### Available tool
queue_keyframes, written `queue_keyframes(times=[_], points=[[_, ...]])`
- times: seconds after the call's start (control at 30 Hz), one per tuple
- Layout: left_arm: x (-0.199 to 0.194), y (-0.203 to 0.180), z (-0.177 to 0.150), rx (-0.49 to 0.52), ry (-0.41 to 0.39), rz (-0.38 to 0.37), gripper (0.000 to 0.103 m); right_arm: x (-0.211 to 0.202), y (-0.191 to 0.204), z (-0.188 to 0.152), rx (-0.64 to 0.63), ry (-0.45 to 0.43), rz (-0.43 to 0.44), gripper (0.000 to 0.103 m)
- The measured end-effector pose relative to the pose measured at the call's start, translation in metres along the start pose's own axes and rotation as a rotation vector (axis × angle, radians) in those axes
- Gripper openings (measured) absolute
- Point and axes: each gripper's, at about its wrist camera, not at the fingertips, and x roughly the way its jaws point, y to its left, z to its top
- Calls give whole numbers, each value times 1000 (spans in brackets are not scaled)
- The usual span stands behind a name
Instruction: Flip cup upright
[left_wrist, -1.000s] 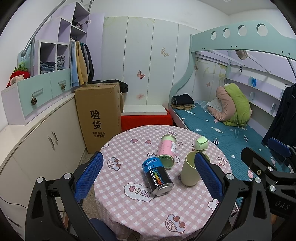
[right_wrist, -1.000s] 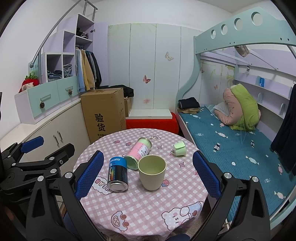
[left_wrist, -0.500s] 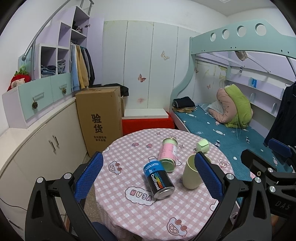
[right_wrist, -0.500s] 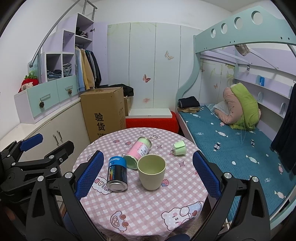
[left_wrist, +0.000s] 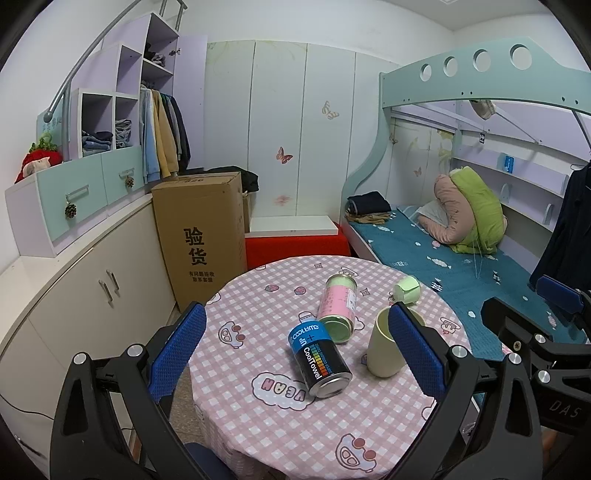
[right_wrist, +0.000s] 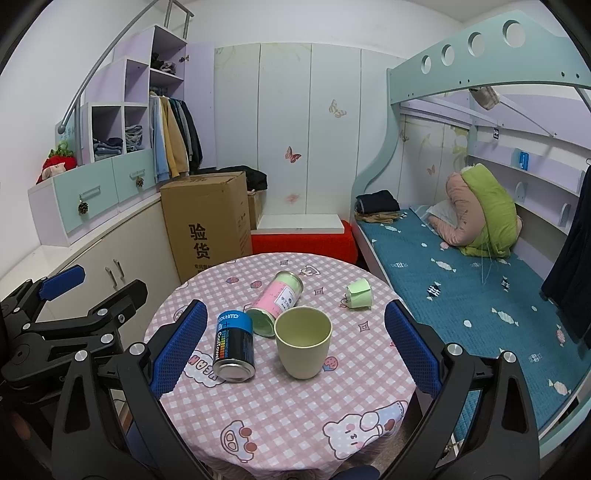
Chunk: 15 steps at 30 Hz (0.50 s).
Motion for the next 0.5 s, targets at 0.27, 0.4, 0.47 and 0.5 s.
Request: queue_keyframes(times=[0.27,0.4,0.47,0.5], points=[[1,0,0,1,0,2,95,2,-1,-2,0,0,-1,97],[0,0,0,2,-1,3,95,3,0,-2,1,1,0,97],[0,1,0,2,-1,3,95,3,0,-2,1,1,0,97],[1,0,1,3,-2,2,95,3,0,-2,0,1,-1,97]])
